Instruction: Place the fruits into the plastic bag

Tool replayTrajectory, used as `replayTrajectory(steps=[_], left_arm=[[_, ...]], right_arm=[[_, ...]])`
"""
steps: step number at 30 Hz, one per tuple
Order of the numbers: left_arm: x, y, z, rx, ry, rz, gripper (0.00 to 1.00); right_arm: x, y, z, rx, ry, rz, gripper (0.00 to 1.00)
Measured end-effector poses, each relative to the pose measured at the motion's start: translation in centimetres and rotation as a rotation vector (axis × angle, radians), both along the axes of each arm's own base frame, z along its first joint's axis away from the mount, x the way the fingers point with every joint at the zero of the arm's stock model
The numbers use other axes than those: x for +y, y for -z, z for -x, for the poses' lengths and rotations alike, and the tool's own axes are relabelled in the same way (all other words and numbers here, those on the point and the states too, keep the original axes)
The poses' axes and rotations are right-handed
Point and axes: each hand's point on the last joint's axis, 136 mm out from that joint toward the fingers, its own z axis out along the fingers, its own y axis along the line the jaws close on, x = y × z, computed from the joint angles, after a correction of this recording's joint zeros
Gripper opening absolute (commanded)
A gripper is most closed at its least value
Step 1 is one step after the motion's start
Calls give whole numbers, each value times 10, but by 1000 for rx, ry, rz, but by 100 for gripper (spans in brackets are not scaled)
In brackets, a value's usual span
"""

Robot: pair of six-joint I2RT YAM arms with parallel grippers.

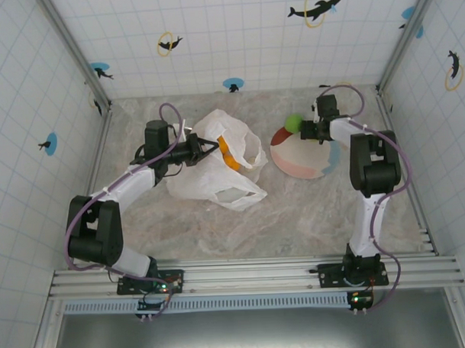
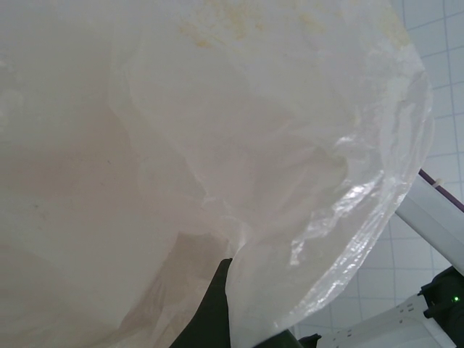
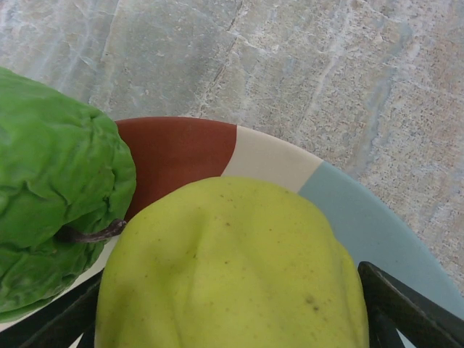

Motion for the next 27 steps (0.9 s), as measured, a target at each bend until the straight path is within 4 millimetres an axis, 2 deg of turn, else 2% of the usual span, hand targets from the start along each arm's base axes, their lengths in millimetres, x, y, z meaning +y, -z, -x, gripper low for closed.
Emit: replayTrajectory(steps=[9,13,18,20,23,27], left_arm=[[0,0,0,0,2,1,0],[0,0,0,0,2,1,0],[0,0,0,0,2,2,0],[0,0,0,-1,2,2,0],[0,0,0,0,2,2,0],[0,-1,0,-1,2,2,0]], right_arm=[[-5,-2,-1,-4,-4,4,70],[-8,-18,10,-26,1,-2,67],[-3,-63,48,-119,1,-78,64],[6,-85,70,-179,-12,-136,63],[32,-103,105,-239,-73,-202,63],[77,-104,150,-243,-210,-253,62]])
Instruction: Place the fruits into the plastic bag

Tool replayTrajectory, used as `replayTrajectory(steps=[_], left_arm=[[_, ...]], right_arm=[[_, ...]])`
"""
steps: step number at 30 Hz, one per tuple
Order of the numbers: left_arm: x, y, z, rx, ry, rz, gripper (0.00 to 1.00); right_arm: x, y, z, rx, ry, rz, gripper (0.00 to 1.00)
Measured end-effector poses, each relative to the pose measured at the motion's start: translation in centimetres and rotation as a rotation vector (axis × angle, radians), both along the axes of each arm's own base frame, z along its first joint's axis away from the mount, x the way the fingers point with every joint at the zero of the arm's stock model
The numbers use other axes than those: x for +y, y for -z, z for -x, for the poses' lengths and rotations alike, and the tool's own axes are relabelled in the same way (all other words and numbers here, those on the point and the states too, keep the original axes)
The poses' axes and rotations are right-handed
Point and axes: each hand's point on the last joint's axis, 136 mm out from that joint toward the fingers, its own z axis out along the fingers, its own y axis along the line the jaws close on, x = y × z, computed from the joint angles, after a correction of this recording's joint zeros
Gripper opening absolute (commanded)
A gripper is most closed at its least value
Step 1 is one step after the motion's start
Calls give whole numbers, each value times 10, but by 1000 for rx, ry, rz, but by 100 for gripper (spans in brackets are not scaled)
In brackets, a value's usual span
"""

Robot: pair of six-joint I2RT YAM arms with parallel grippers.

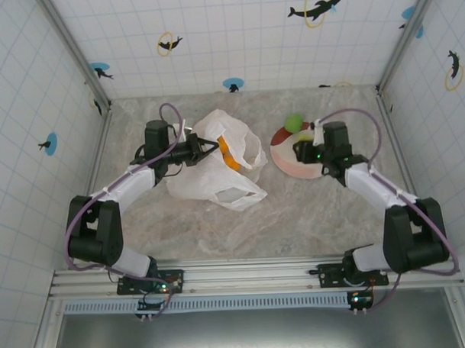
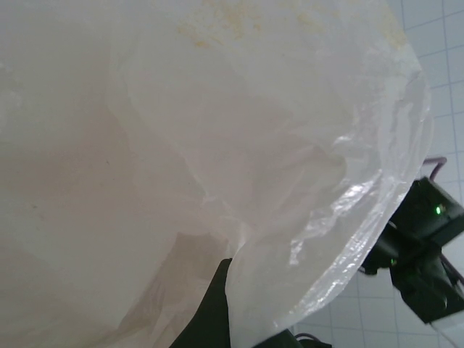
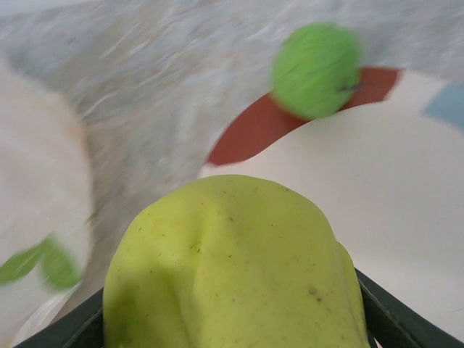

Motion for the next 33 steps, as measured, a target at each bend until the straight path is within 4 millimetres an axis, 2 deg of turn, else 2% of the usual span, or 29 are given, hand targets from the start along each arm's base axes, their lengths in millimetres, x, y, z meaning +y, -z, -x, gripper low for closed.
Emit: replayTrajectory(steps=[2,5,9,12,21,26,29,33], left_arm=[[0,0,0,0,0,0,0],[0,0,0,-1,0,0,0],[0,0,0,-2,0,1,0],[0,0,0,-2,0,1,0],[-2,0,1,-3,5,0,0],[-5,0,3,-3,14,0,0],[-5,0,3,-2,15,0,0],[-6,0,4,-7,21,-2,0]], right_arm=[[20,6,24,10,-72,-3,61],[37,15,51,25,-147,-4,60],[58,26,78,50,-243,-14,60],[79,27,92,51,-328,-45,60],[140,28,104,49,-517,-138,59],[169,10,100,17,-575,-215,59],[182,-2,97,-9,-595,-262,59],[195,-8,91,-19,-601,-300,59]])
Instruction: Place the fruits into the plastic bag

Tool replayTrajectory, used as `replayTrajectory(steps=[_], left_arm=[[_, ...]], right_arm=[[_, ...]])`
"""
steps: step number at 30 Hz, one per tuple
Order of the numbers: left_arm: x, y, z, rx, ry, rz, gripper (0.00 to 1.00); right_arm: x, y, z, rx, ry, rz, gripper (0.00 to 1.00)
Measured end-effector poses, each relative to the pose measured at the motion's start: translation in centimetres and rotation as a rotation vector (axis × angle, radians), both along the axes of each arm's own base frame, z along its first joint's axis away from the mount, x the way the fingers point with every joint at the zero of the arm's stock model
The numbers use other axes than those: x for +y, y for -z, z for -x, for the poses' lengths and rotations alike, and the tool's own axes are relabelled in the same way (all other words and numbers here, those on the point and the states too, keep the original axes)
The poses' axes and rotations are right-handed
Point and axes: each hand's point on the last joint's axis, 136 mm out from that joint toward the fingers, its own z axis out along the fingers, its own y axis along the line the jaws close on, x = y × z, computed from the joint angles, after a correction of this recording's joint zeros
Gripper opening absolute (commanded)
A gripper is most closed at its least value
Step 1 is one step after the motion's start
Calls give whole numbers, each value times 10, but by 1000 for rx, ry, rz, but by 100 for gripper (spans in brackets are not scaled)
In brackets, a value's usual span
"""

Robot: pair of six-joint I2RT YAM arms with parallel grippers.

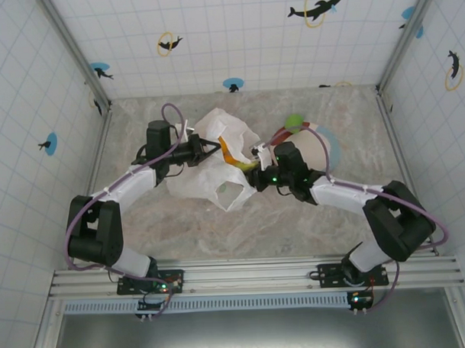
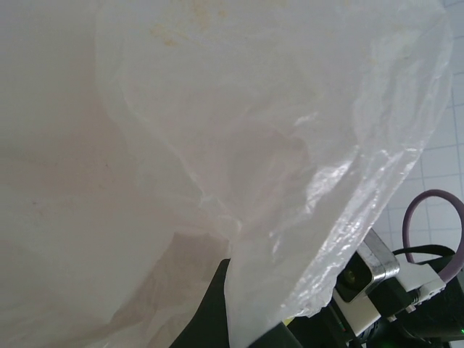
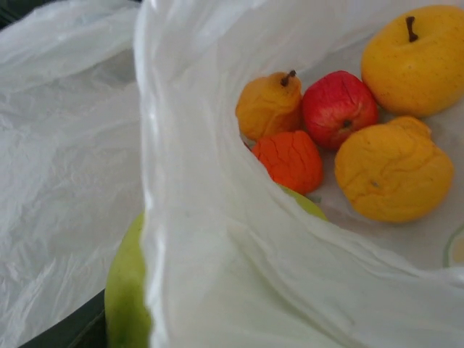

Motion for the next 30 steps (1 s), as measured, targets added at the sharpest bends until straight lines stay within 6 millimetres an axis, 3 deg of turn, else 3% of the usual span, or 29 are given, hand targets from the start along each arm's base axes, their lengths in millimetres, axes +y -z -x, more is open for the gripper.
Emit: replayTrajectory(steps=[8,16,30], left_arm=[[0,-2,-1,-10,2,-1,0],[-2,-15,-5,-40,3,7,0],[-2,-14,-3,-29,10,5,0]], right_arm=[[28,2,-16,0,28,-26,59],[42,21,-45,14,157,-27,59],[82,29,-78,59,274,-82,62]])
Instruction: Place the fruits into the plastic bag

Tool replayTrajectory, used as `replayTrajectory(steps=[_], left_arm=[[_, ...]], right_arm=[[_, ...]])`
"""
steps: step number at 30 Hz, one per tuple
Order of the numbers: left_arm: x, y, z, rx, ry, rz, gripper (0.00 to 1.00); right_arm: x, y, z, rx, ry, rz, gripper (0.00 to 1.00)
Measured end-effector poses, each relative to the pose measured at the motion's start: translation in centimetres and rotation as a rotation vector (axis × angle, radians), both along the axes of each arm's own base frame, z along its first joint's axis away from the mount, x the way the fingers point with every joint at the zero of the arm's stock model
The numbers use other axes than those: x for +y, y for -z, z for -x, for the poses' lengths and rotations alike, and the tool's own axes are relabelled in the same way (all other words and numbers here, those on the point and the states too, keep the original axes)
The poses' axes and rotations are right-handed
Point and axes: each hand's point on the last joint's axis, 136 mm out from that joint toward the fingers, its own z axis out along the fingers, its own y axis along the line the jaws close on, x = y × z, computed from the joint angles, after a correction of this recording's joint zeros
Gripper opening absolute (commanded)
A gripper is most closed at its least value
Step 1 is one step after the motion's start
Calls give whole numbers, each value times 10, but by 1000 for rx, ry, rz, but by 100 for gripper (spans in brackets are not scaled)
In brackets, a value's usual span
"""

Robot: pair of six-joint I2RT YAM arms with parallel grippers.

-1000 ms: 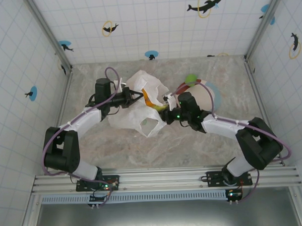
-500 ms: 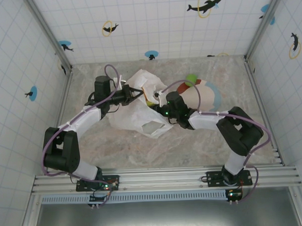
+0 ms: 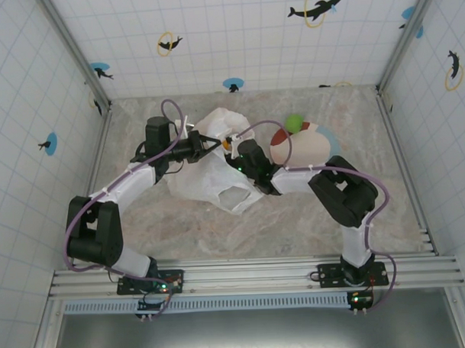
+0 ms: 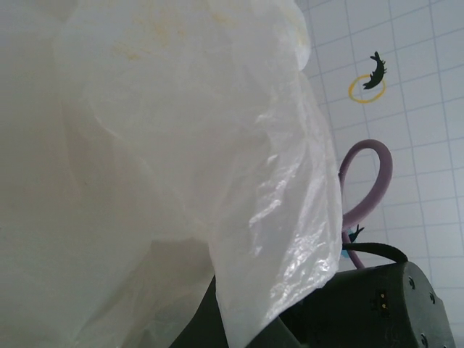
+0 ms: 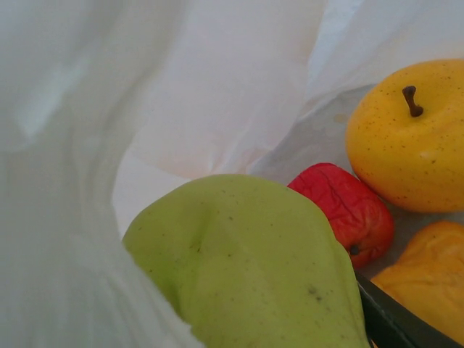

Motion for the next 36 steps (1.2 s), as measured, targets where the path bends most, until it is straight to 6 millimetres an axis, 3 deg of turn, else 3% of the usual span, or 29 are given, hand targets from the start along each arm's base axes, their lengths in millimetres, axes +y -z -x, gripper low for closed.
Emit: replayTrajectory(steps=[12,18,25,36], left_arm=[[0,1,0,4,0,-1,0],[0,1,0,4,0,-2,0],[0,1,0,1,1,-3,0],[-3,-2,4,-1,24,7,0]], right_arm=[[26,10,-25,47,27,-47,72],[27,17,-23,62,13,-32,83],[25,23,-21,61,-14,3,88],[8,-5,-22,9,-25,2,93]])
